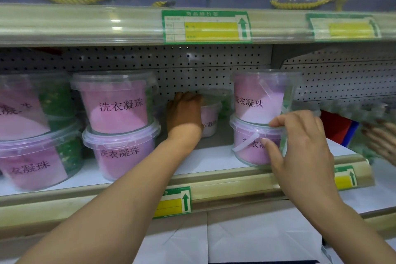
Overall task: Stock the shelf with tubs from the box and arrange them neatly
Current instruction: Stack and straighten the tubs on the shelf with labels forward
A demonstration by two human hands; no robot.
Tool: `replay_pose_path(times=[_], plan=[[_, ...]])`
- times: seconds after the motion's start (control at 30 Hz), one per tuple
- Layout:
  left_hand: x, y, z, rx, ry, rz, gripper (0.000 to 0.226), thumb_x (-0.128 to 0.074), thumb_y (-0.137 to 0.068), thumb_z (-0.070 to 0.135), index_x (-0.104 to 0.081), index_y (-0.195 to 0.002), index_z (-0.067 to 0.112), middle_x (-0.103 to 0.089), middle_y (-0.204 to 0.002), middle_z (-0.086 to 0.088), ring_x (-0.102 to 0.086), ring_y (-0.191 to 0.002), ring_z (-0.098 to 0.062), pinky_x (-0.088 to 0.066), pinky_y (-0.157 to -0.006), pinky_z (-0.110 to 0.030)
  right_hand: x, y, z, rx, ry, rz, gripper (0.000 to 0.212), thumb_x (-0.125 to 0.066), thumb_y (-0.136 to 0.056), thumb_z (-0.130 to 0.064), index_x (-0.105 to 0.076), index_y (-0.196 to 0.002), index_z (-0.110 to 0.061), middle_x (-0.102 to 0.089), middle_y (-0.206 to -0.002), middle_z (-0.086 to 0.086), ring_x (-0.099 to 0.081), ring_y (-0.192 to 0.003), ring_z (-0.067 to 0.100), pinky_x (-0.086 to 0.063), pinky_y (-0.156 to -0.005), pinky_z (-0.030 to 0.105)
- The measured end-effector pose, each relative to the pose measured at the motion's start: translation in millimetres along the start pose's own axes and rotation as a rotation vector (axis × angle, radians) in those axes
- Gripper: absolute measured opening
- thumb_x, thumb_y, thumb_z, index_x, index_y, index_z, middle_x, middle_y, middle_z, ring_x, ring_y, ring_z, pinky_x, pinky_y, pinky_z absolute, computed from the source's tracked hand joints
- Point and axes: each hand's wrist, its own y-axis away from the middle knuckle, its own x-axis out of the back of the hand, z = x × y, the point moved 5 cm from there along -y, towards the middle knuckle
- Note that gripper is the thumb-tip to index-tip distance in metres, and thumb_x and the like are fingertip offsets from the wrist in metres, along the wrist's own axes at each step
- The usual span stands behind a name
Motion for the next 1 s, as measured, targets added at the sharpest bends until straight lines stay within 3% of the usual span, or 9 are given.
replay_pose_path(times=[0.2,0.53,0.67,0.73,0.87,0.93,1.0], plan=[[2.8,-0.4,-5.4,0.010,0.025,0.003,0.034,-0.053,-0.081,-0.001,-0.061,-0.110,0.016,-0.055,-0.119,-0.009,-0.051,-0.109,-0.030,-0.041,-0.093,-0.036,-0.1,-0.1,0.9,0.001,0.002,0.002,0.030,-0.074,-0.072,-0.013,-0.056,-0.096,-0.011,-0.050,-0.101,0.007,-0.043,-0.099,0.024,-0.044,-0.054,0.036],[5.6,0.1,-8.4,0.037,0.042,0.013,0.028,-0.050,-0.084,0.000,-0.063,-0.105,0.015,-0.059,-0.112,-0.010,-0.057,-0.098,-0.029,-0.045,-0.090,-0.040,-0.9,-1.9,2.3,-0.003,0.001,-0.028,0.029,-0.073,-0.074,-0.013,-0.057,-0.097,-0.011,-0.049,-0.102,0.006,-0.045,-0.101,0.026,-0.042,-0.062,0.036],[8.6,2.7,-6.0,0.068,-0.005,-0.037,0.031,-0.051,-0.085,0.001,-0.060,-0.111,0.016,-0.057,-0.117,-0.010,-0.055,-0.105,-0.031,-0.041,-0.095,-0.041,-2.6,-4.3,4.5,0.010,0.003,-0.055,0.028,-0.074,-0.075,-0.011,-0.057,-0.097,-0.011,-0.049,-0.101,0.005,-0.046,-0.101,0.025,-0.037,-0.067,0.032],[12.1,8.6,-5.4,0.070,0.031,-0.062,0.044,-0.056,-0.080,-0.001,-0.056,-0.119,0.018,-0.054,-0.125,-0.008,-0.051,-0.114,-0.030,-0.041,-0.098,-0.040,-2.0,-5.1,5.6,0.010,-0.029,-0.077,0.029,-0.075,-0.074,-0.009,-0.057,-0.097,-0.010,-0.047,-0.101,0.003,-0.047,-0.099,0.024,-0.034,-0.073,0.028],[34.6,33.7,-1.8,0.025,0.592,-0.069,0.057,-0.052,-0.079,0.000,-0.045,-0.132,0.020,-0.054,-0.130,-0.004,-0.054,-0.112,-0.028,-0.046,-0.088,-0.029,-0.3,-7.8,-1.5,0.026,-0.149,-0.161,0.028,-0.075,-0.075,-0.009,-0.056,-0.096,-0.015,-0.043,-0.102,-0.002,-0.040,-0.091,0.006,-0.029,-0.078,0.014],[40.1,45.2,3.3,0.021,0.875,-0.180,0.064,-0.054,-0.076,0.008,-0.039,-0.136,0.023,-0.056,-0.129,0.000,-0.056,-0.113,-0.022,-0.045,-0.094,-0.027,-3.7,-8.6,-7.2,0.008,-0.225,-0.215,0.028,-0.075,-0.076,-0.011,-0.056,-0.095,-0.019,-0.042,-0.102,-0.004,-0.039,-0.091,0.001,-0.036,-0.087,0.018],[40.8,50.9,4.5,0.084,1.081,-0.279,0.078,-0.057,-0.065,0.016,-0.032,-0.138,0.028,-0.056,-0.128,0.000,-0.055,-0.114,-0.020,-0.048,-0.097,-0.040,-8.1,-9.8,-12.1,-0.026,-0.303,-0.252,0.028,-0.075,-0.075,-0.011,-0.057,-0.095,-0.020,-0.043,-0.102,-0.006,-0.045,-0.097,0.005,-0.042,-0.096,0.028]])
